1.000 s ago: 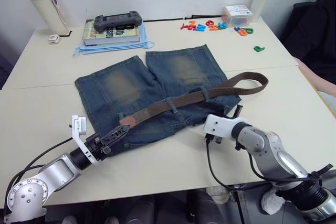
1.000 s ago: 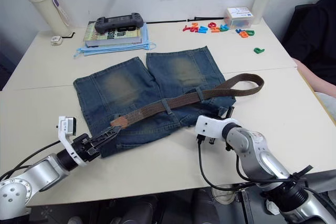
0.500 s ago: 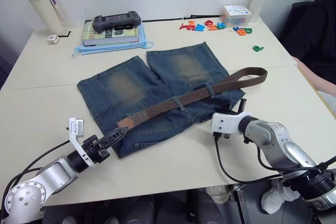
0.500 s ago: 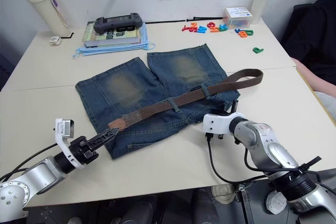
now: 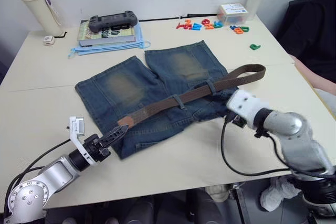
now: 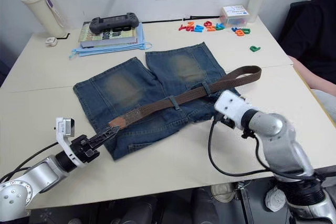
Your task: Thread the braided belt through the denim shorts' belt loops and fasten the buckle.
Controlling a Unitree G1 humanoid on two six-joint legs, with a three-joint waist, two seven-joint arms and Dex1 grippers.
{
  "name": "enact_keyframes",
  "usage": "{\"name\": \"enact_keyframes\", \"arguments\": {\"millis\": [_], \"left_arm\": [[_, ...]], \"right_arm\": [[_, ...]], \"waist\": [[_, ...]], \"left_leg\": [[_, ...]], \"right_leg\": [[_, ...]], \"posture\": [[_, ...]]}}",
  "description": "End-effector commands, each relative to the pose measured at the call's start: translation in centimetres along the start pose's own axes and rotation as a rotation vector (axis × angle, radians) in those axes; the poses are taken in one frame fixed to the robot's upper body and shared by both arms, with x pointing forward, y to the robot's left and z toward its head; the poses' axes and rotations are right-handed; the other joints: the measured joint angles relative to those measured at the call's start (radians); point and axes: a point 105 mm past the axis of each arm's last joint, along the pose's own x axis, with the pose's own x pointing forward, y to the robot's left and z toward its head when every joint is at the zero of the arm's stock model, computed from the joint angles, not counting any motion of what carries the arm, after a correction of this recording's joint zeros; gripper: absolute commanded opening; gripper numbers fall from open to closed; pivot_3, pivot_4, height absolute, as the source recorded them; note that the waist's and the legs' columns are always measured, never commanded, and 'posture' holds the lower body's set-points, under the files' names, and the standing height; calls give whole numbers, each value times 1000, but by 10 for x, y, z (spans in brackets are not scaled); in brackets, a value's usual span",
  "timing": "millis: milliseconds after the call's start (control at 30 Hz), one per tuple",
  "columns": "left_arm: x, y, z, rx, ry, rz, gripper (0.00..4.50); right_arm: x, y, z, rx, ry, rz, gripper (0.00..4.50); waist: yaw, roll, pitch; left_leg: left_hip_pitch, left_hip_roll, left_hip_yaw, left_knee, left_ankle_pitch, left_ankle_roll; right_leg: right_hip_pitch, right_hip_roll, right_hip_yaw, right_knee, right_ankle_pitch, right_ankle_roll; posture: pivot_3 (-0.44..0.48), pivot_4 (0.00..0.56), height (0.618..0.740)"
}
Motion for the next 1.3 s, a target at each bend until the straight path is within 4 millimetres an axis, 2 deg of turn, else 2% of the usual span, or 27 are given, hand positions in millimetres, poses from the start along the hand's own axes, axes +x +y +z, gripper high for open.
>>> {"name": "enact_keyframes", "arguments": {"millis": [33,133,267,400,533,733,967,1100,1300], "left_arm": [[5,-8,4,20,-16,-36,0],[7,-10,4,21,-17,-40,0],[11,-12,5,25,-19,-45,0],[13,-14,6,26,-22,-47,0],[14,-15,8,28,-26,-48,0],[14,-16,9,27,-33,-47,0],[12,-16,8,25,-31,-41,0],[12,-17,7,27,-28,-41,0],[12,-17,5,27,-18,-47,0]], "right_arm": [[-11,22,45,210,-145,160,3075],[-6,51,70,522,-207,353,3075],[18,88,92,889,-337,512,3075],[36,112,93,1129,-332,574,3075],[50,127,92,1282,-287,626,3075],[66,134,90,1404,-222,669,3075],[81,126,99,1496,-230,696,3075],[80,125,116,1511,-291,746,3075],[79,121,128,1525,-337,779,3075]], "waist": [[0,0,0],[1,0,0],[-3,1,-1],[1,2,0],[-9,2,0],[-31,3,0],[-33,3,0],[-34,3,0],[-43,3,0]], "left_leg": [[0,0,0,0,0,0],[0,1,-1,0,0,0],[0,2,-2,-1,0,-2],[-1,1,-3,-1,0,-3],[-1,-3,0,-2,1,-1],[-1,1,1,-3,1,-3],[-1,1,1,-3,1,-3],[0,1,1,-3,1,-3],[-1,1,1,-3,1,-3]], "right_leg": [[0,0,0,0,0,0],[0,0,0,-1,0,-1],[-1,1,1,0,1,-3],[-3,2,0,2,0,-5],[-3,2,1,3,1,-3],[-6,1,1,5,0,-4],[-6,2,1,5,0,-4],[-6,2,1,5,0,-4],[-6,2,2,5,0,-4]], "posture": [[0,150,713],[0,150,713],[0,150,713],[0,150,713],[0,150,713],[0,150,713],[0,150,713],[0,150,713],[0,150,713]]}}
